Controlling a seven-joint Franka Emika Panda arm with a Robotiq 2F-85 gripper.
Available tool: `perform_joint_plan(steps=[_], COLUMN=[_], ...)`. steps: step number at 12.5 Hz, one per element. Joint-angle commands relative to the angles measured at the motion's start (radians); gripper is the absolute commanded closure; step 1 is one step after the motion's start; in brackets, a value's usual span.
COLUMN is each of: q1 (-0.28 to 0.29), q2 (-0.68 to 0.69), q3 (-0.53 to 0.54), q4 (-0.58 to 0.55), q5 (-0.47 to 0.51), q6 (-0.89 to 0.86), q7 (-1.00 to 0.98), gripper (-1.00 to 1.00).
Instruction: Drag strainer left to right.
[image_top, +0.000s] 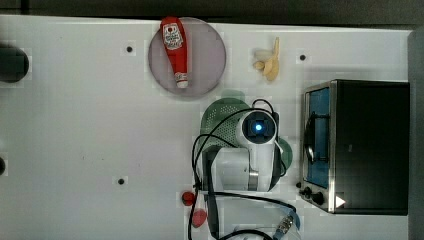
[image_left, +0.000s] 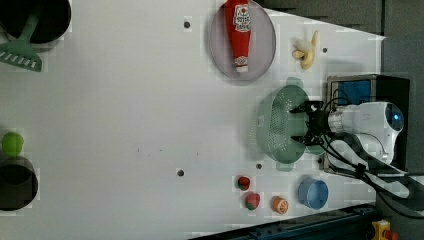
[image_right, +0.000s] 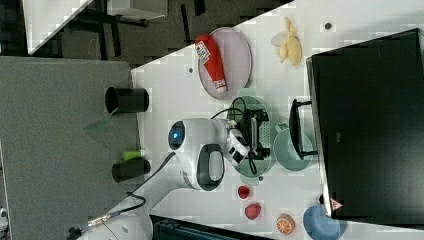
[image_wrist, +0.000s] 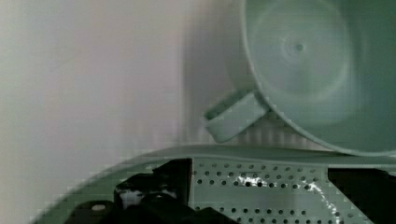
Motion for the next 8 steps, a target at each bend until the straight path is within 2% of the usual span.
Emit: perform_joint_plan(steps=[1, 5, 8], q1=[0.012, 0.013, 0.014], q2=[-0.069, -0.268, -0.447], q3=[0.041, 0.099, 0.126], q4=[0.005, 0.029, 0.086], q5=[-0.029, -0.003, 0.129], q6=[-0.026, -0.198, -0.447], q7=[-0.158, -0.455, -0.505], gripper=[-1.00, -1.00, -1.00])
